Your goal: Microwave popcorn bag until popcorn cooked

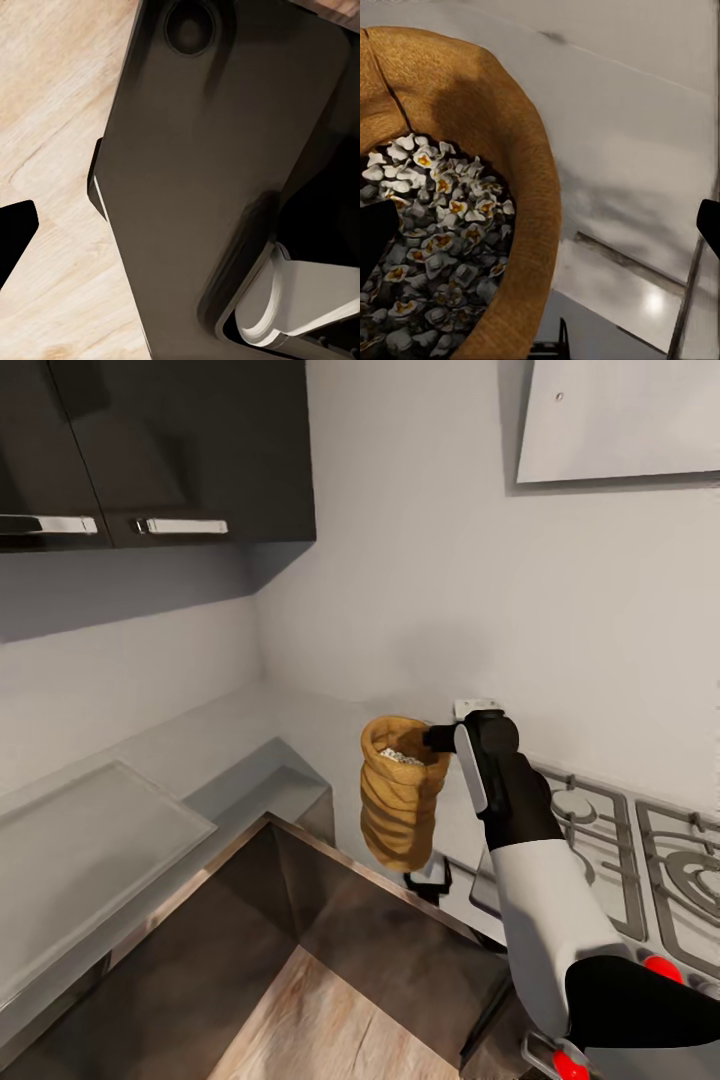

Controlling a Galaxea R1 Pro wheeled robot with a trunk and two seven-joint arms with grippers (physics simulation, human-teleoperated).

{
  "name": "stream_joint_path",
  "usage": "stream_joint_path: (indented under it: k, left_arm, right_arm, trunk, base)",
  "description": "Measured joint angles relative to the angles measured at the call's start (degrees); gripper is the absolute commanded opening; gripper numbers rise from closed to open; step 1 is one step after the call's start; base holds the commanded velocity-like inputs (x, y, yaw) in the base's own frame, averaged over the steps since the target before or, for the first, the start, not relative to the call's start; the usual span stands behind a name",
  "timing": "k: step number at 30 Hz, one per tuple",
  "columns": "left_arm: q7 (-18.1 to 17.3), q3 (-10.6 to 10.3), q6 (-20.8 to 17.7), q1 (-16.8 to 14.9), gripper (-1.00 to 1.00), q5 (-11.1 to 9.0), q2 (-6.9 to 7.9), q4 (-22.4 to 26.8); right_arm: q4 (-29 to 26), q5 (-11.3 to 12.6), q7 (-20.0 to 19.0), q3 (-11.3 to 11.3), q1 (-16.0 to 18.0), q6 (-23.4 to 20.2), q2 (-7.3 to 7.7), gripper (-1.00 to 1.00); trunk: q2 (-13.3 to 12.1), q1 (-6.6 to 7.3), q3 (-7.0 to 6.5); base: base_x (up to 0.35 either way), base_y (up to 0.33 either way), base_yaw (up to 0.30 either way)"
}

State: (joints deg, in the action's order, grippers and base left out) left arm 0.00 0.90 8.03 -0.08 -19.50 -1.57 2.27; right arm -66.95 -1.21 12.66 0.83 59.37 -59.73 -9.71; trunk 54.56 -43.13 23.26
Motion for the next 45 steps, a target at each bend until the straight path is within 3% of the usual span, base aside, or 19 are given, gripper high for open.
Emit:
stream_joint_path:
  k: [5, 9, 14, 35, 45]
  left_arm:
    - [0.0, 0.0, 0.0, 0.0, 1.0, 0.0, 0.0, 0.0]
    - [0.0, 0.0, 0.0, 0.0, 1.0, 0.0, -0.01, 0.0]
    - [0.0, 0.0, 0.0, 0.0, 1.0, 0.0, -0.01, 0.0]
    - [0.1, 0.2, 0.1, 0.0, 1.0, -0.2, -0.09, 0.2]
    - [0.1, 0.2, 0.0, 0.0, 1.0, -0.2, -0.09, 0.1]
  right_arm:
    - [0.1, 0.1, -0.1, -0.2, 0.0, 0.0, 0.04, 1.0]
    - [0.3, 0.2, -0.2, -2.1, 0.0, 0.0, 0.03, 1.0]
    - [0.0, -0.1, -0.5, -2.7, 0.0, 0.0, -0.16, 1.0]
    - [0.6, -0.4, 0.8, -2.6, 0.0, 0.0, 0.18, 1.0]
    - [0.8, -0.4, 0.8, -2.6, 0.0, 0.0, 0.18, 1.0]
  trunk:
    - [0.0, 0.0, -0.02]
    - [0.0, 0.0, -0.03]
    - [0.0, 0.0, -0.03]
    - [0.0, 0.0, -0.03]
    - [-4.0, 2.19, -1.82]
  base:
    - [0.0, 0.0, -0.01]
    - [0.0, 0.0, 0.0]
    - [0.0, 0.0, 0.0]
    - [0.0, 0.0, 0.0]
    - [0.0, 0.0, 0.0]
